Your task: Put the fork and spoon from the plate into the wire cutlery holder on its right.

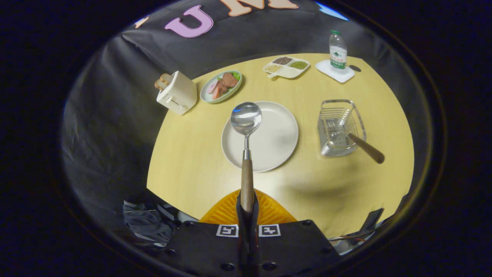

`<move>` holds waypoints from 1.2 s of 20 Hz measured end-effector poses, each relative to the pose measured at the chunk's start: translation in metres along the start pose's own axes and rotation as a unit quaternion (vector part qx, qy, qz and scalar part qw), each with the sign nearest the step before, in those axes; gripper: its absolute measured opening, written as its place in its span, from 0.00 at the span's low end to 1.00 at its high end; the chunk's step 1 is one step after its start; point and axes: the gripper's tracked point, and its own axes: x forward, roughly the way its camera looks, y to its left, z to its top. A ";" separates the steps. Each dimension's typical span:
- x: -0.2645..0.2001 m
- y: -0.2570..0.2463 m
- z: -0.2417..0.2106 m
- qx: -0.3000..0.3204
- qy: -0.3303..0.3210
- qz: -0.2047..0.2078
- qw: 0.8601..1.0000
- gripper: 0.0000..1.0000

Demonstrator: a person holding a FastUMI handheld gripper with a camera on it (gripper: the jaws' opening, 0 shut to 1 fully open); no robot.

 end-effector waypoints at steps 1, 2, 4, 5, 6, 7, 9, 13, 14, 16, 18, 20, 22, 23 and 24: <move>-0.009 -0.012 0.003 -0.007 0.004 -0.009 1.000 0.05; -0.019 -0.022 0.004 -0.011 0.010 -0.016 1.000 0.05; -0.036 -0.039 0.005 -0.007 0.030 -0.022 0.999 0.05; -0.045 -0.046 0.005 0.000 0.042 -0.023 0.999 0.05; -0.054 -0.053 0.005 0.006 0.054 -0.024 0.998 0.05; -0.061 -0.061 0.007 0.010 0.066 -0.028 0.997 0.05; -0.076 -0.082 0.010 0.011 0.091 -0.045 0.995 0.05; -0.085 -0.123 0.010 0.013 0.164 -0.091 0.982 0.05; -0.085 -0.129 0.007 0.010 0.186 -0.100 0.977 0.05; -0.080 -0.139 0.006 -0.004 0.221 -0.115 0.969 0.05; -0.072 -0.144 0.010 -0.010 0.245 -0.120 0.962 0.05; -0.061 -0.147 0.016 -0.007 0.260 -0.121 0.958 0.05; -0.048 -0.153 0.022 -0.008 0.274 -0.127 0.953 0.06; -0.043 -0.157 0.024 -0.008 0.281 -0.132 0.950 0.07; -0.036 -0.160 0.025 -0.008 0.285 -0.137 0.949 0.07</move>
